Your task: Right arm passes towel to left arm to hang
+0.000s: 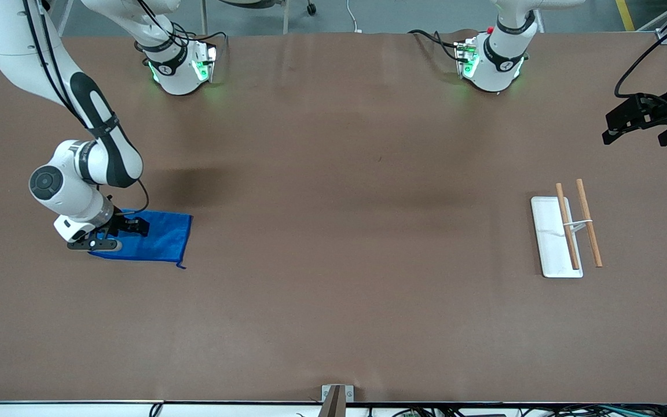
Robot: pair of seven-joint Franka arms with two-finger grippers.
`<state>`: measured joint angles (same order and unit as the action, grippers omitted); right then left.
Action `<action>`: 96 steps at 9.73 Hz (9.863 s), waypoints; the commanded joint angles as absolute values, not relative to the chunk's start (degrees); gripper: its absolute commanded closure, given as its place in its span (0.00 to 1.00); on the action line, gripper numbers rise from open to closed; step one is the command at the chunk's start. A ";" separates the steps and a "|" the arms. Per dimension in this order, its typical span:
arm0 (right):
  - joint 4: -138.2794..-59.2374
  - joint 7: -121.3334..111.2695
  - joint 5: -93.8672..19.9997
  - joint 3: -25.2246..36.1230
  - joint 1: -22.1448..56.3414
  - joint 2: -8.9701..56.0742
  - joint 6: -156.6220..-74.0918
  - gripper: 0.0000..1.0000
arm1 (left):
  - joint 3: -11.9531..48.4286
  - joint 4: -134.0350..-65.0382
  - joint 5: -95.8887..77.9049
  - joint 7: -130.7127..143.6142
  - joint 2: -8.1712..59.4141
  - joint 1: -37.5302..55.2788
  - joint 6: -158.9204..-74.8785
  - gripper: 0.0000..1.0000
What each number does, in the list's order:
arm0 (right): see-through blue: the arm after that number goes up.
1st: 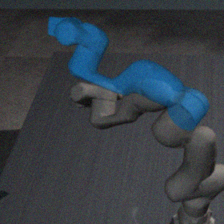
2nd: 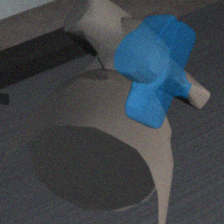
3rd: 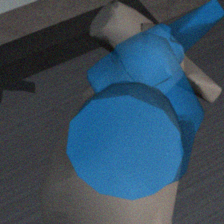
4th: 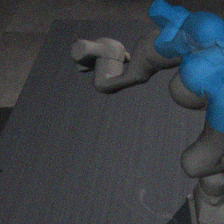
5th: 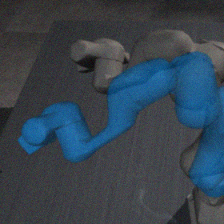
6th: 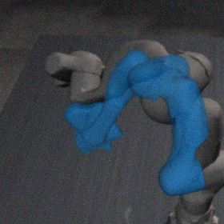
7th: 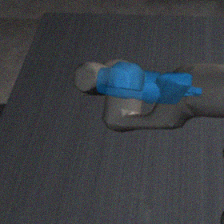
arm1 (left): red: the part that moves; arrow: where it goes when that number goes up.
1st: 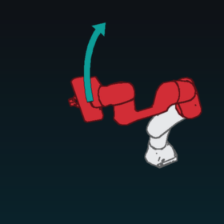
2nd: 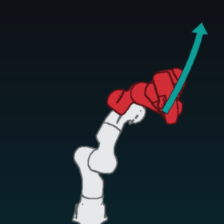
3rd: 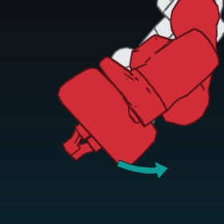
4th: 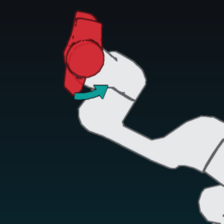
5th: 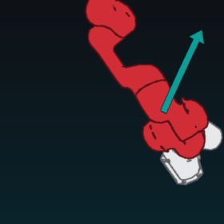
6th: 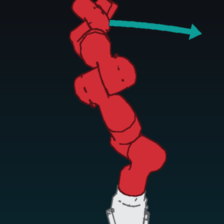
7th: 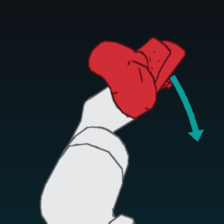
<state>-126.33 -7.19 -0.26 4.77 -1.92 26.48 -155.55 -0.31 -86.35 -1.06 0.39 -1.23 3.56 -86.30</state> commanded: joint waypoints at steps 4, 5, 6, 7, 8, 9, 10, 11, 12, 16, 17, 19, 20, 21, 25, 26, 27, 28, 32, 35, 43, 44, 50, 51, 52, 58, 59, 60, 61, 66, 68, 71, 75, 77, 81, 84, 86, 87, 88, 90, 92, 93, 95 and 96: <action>-126.83 -6.86 -1.41 3.69 -2.02 25.85 -152.61 1.00 | -0.26 -87.45 -0.88 0.26 -0.09 3.52 -87.10 0.00; -124.91 -6.86 -1.58 3.52 -1.93 25.14 -147.97 1.00 | -0.26 -87.36 -0.97 0.26 0.00 3.52 -87.10 0.00; -122.80 -6.86 -1.58 3.43 -2.02 23.83 -143.05 1.00 | -0.26 -87.19 -0.97 0.44 0.00 3.52 -87.01 0.00; -120.96 -6.77 -1.58 3.43 -1.93 23.04 -138.91 1.00 | -0.26 -86.93 -0.88 0.35 0.00 3.52 -87.01 0.00; -119.81 -6.77 -1.58 3.34 -1.85 22.59 -136.61 1.00 | -0.18 -86.92 -0.88 0.35 0.00 3.69 -86.92 0.00; -118.66 -6.68 -1.58 3.25 -1.50 21.20 -133.88 1.00 | 0.00 -86.75 -0.88 0.44 0.17 3.95 -86.92 0.00; -116.65 -5.46 -1.58 3.08 -0.80 19.70 -129.42 1.00 | 0.09 -86.57 -1.49 0.44 0.52 3.87 -86.92 0.00; -114.37 -5.28 -1.67 2.21 -0.27 18.73 -125.20 1.00 | 0.17 -86.75 -1.67 0.09 0.53 3.69 -86.75 0.00; -111.56 -4.40 -1.76 0.37 -0.44 18.29 -122.02 1.00 | 0.09 -86.57 -1.67 0.17 0.44 3.60 -86.75 0.00; -109.42 -5.09 -14.97 -9.90 -0.35 15.04 -120.14 1.00 | 0.00 -86.66 -1.85 -1.32 -0.18 3.52 -86.84 0.00; -108.73 -4.66 -21.21 -13.50 -0.35 14.86 -120.49 1.00 | 0.00 -86.75 -1.93 -1.67 -0.18 3.52 -86.84 0.00; -105.75 -4.75 -36.57 -19.31 0.17 15.20 -122.16 1.00 | 0.00 -87.10 -3.51 -2.46 -0.09 3.52 -86.75 0.00; -104.60 -4.66 -44.22 -21.42 0.78 15.29 -123.56 1.00 | 0.00 -87.27 -3.52 -2.55 0.00 3.60 -86.75 0.00; -104.59 -4.75 -52.13 -22.84 1.92 15.29 -125.49 1.00 | 0.00 -87.45 -3.60 -2.55 0.09 3.52 -86.75 0.00; -99.59 -5.27 -74.57 -26.19 7.19 17.84 -131.46 1.00 | -0.26 -88.94 -11.49 -6.40 -0.35 1.76 -85.88 0.00; -98.88 -5.27 -78.36 -26.71 8.51 17.93 -133.57 1.00 | -0.52 -89.82 -14.04 -7.29 -0.61 2.11 -84.65 0.00; -98.35 -5.36 -83.79 -27.50 8.79 18.02 -133.59 1.00 | -0.70 -91.22 -16.85 -8.86 -0.96 2.20 -84.64 0.00; -98.44 -6.75 -88.46 -27.60 9.49 18.28 -133.59 1.00 | -0.79 -92.80 -20.96 -10.97 -1.40 2.28 -83.77 0.00; -98.44 -19.83 -108.07 -27.60 13.26 19.77 -133.59 1.00 | -9.45 -104.37 -37.39 -14.49 -5.52 8.14 -81.21 0.00; -98.52 -23.99 -113.46 -27.69 14.32 22.06 -133.15 1.00 | -11.42 -115.36 -52.77 -19.24 -6.15 8.26 -80.33 0.00; -99.05 -24.78 -114.70 -28.92 14.85 22.06 -133.59 1.00 | -10.90 -129.20 -81.81 -28.21 0.70 8.70 -80.77 0.04; -98.97 -24.87 -114.87 -29.00 14.77 21.97 -133.59 1.00 | -10.38 -129.20 -83.13 -28.30 2.10 8.88 -80.95 0.04; -97.82 -26.28 -121.82 -32.87 14.41 20.66 -133.68 1.00 | 1.31 -128.76 -96.48 -30.23 6.59 8.88 -96.13 0.08; -97.82 -26.28 -121.82 -32.87 14.41 20.74 -133.68 1.00 | 2.01 -128.76 -97.03 -29.80 6.24 8.44 -97.02 0.08; -97.82 -26.37 -121.82 -32.87 14.33 20.74 -133.68 1.00 | 2.02 -128.76 -97.03 -29.10 5.46 8.00 -96.77 0.08; -97.82 -26.81 -121.82 -32.87 14.33 20.83 -133.77 1.00 | 2.20 -127.53 -97.12 -28.47 6.76 7.47 -96.77 0.20; -97.82 -26.81 -121.82 -32.87 14.33 20.83 -133.77 1.00 | 3.07 -127.36 -97.12 -28.48 7.29 7.38 -97.03 0.22; -97.82 -26.81 -121.82 -32.87 14.33 20.83 -133.77 1.00 | 3.34 -127.01 -97.03 -28.56 7.47 7.38 -97.21 0.27; -97.82 -26.81 -121.82 -32.87 14.33 20.83 -133.77 1.00 | 3.34 -126.57 -97.03 -28.48 7.64 7.30 -97.21 0.57; -97.73 -26.81 -121.82 -32.87 14.33 20.83 -133.77 1.00 | 3.16 -123.58 -96.42 -28.56 7.47 6.59 -99.05 1.00; -97.82 -26.63 -121.64 -32.87 14.15 20.83 -133.77 0.71 | 2.99 -123.05 -96.33 -28.65 7.56 6.50 -99.05 1.00; -98.35 -26.02 -114.30 -32.78 12.14 20.57 -137.89 0.00 | 2.73 -121.73 -94.85 -28.48 7.73 6.33 -99.14 1.00; -102.91 -25.40 -91.12 -32.17 4.32 20.57 -137.29 0.00 | 0.98 -113.85 -78.35 -27.69 9.74 2.47 -99.05 1.00; -104.93 -25.31 -77.06 -28.07 2.99 20.65 -137.37 0.00 | -4.36 -109.44 -68.96 -26.54 11.16 2.37 -99.05 1.00; -106.61 -25.22 -58.84 -16.46 3.08 20.65 -137.29 0.00 | -17.90 -103.20 -55.66 -27.42 15.46 2.37 -98.88 1.00; -109.85 -25.22 -45.74 -8.38 3.08 18.90 -136.85 0.00 | -30.19 -101.16 -54.23 -34.85 21.34 2.20 -98.88 1.00; -108.99 -25.14 -33.82 -1.79 3.08 18.11 -130.03 0.00 | -34.87 -99.86 -55.36 -37.88 26.87 1.76 -99.05 1.00; -108.55 -25.22 -28.36 0.59 2.99 17.15 -127.55 0.00 | -35.50 -98.36 -57.46 -37.97 28.81 0.10 -99.05 1.00; -108.46 -25.22 -24.65 3.23 3.08 15.83 -125.62 0.00 | -35.51 -97.91 -59.92 -38.06 29.79 -2.61 -99.05 1.00; -108.46 -25.23 -17.52 8.06 3.08 12.06 -122.01 0.00 | -35.60 -97.73 -63.97 -38.14 31.63 -6.75 -99.05 1.00; -106.62 -18.41 -15.65 12.81 3.08 8.54 -115.45 0.00 | -37.69 -94.41 -64.25 -38.32 34.70 -6.94 -99.05 0.99; -104.44 -14.37 -13.47 13.70 3.08 6.96 -111.66 0.00 | -37.88 -94.31 -63.99 -37.80 34.80 -6.86 -99.05 0.82; -98.47 -4.02 -9.68 13.10 2.99 5.37 -101.66 0.00 | -38.06 -93.87 -63.90 -36.30 35.60 -6.42 -99.23 0.00; -95.13 0.13 -8.80 12.83 3.08 5.19 -97.43 0.00 | -38.32 -91.69 -63.29 -36.21 35.33 -6.33 -99.14 0.00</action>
<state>-98.64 -5.76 -10.94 13.50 2.83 5.56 -101.65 -37.14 -94.29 -63.19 -36.22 33.15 -7.20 -99.12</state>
